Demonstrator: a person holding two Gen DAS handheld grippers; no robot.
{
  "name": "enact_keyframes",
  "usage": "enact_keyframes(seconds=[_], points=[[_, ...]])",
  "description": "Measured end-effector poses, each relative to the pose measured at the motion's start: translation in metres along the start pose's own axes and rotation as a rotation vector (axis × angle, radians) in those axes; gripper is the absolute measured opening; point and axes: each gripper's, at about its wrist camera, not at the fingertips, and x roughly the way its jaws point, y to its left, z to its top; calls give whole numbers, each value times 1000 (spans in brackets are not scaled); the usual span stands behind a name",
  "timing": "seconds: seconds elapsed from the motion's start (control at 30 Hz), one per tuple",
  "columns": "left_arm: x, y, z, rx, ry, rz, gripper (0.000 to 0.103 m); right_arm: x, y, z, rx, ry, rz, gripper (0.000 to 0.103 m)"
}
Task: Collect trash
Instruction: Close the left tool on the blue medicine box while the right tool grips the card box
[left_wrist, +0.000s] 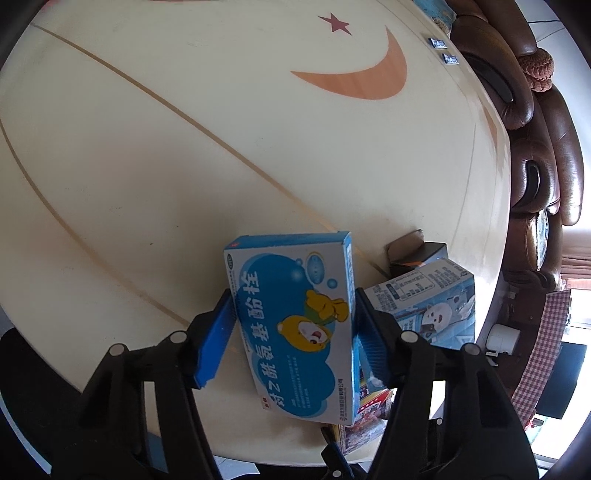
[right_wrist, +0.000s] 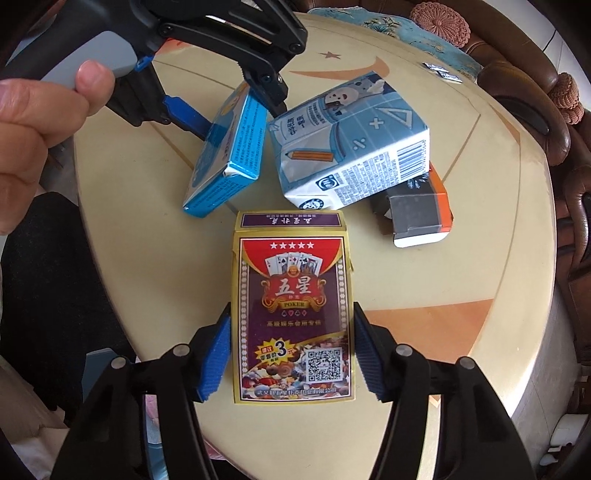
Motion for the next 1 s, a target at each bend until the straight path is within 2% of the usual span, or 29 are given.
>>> enact_keyframes(seconds=[0.47, 1.0], points=[[-4, 0, 3, 23, 3, -8, 62, -15, 6, 4, 3, -4, -31, 58], [-19, -3, -6, 102, -11, -23, 62, -32, 6, 5, 61, -13, -40, 58]])
